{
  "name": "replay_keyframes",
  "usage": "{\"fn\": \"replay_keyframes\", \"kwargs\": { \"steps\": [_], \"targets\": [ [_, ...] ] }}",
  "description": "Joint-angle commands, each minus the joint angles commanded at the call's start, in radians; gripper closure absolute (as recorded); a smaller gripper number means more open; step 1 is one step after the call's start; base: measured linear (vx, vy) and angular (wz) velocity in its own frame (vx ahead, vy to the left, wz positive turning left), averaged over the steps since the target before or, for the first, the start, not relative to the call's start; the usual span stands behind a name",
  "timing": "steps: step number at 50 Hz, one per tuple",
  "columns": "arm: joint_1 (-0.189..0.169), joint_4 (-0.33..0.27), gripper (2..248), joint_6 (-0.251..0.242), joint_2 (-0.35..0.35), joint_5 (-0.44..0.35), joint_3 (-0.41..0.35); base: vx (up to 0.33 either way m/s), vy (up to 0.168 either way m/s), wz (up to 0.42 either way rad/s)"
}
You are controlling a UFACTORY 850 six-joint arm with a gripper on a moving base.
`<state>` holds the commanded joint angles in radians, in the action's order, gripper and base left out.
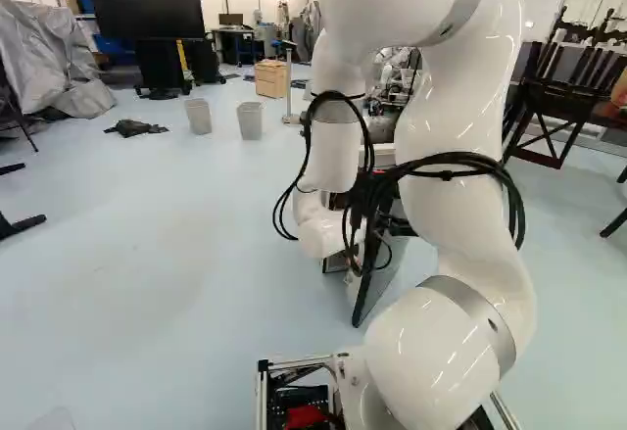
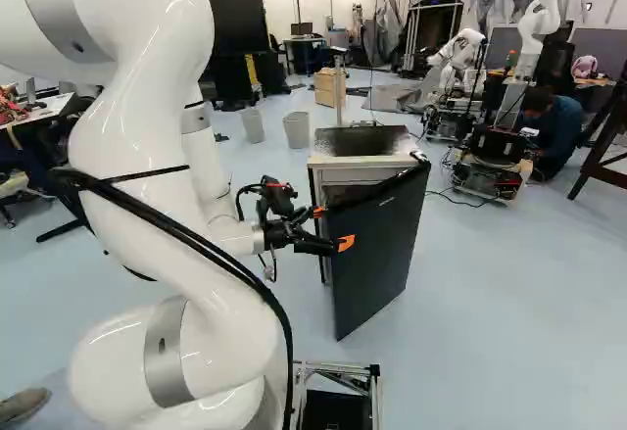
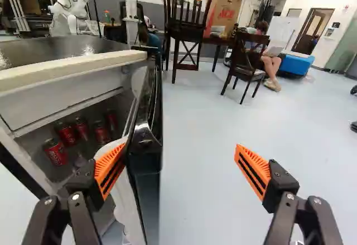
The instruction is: Grab a drink from the fridge
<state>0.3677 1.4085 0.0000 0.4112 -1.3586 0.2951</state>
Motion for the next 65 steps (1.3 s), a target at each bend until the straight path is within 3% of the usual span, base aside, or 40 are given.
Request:
{"fn": "replay_keyframes", "kwargs": {
  "steps": [33,65],
  "targets": [
    [-0.113,0.000,3,0.000,-0.034,-0.034,-0.079,0.000,0.000,0.000],
    [-0.262,0.000,3,0.000,-0.049,-0.067,-0.117,0.000,0.000,0.000]
  ]
}}
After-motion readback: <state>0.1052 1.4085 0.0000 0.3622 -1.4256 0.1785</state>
